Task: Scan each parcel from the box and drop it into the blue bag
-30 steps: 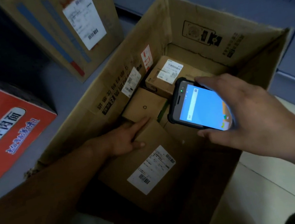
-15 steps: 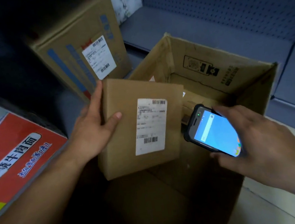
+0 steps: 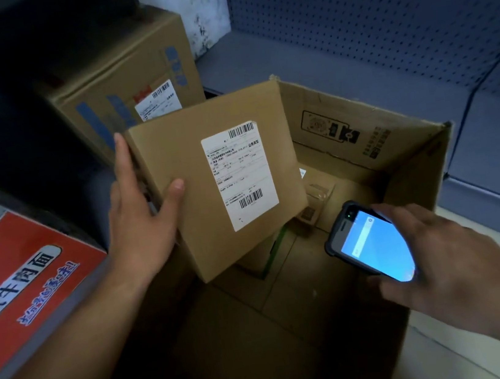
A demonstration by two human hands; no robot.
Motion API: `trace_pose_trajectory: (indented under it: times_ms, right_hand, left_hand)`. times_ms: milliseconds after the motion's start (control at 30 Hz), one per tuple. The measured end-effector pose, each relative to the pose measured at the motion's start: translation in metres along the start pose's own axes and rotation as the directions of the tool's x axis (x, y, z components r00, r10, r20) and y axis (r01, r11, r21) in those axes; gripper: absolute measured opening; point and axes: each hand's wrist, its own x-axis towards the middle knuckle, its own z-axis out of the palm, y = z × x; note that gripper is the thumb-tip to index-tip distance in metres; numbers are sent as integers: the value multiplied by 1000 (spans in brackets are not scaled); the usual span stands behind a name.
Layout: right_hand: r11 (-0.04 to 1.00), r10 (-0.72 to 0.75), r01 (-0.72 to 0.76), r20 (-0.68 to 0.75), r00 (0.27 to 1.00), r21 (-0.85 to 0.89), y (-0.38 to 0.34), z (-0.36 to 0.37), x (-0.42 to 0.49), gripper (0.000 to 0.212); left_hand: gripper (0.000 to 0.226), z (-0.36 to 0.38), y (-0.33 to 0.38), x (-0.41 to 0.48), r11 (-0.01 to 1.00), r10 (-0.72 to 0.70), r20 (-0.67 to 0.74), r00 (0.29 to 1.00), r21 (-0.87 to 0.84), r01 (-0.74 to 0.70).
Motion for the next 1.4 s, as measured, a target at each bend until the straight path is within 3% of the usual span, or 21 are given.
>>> trace_pose_trajectory:
  times_ms: [567, 933, 1200, 1400]
  right_hand:
    - [1000, 5, -5, 12, 1000, 1, -6, 7, 8, 96]
    - [998, 12, -13, -19, 1000, -67, -12, 10, 11, 99]
    - [989, 69, -55, -99, 993, 139, -13, -15, -14, 103]
    - [956, 110, -78, -100, 989, 282, -35, -88, -69, 104]
  left_hand:
    - [94, -14, -2, 2, 997, -1, -75, 997, -76, -5]
    - [98, -6, -13, 11, 1000, -12, -46, 999, 27, 13]
    - [96, -21, 37, 15, 1000, -1, -50, 999, -16, 0]
    - [97, -83, 125, 9, 1000, 4, -32, 999, -16, -4]
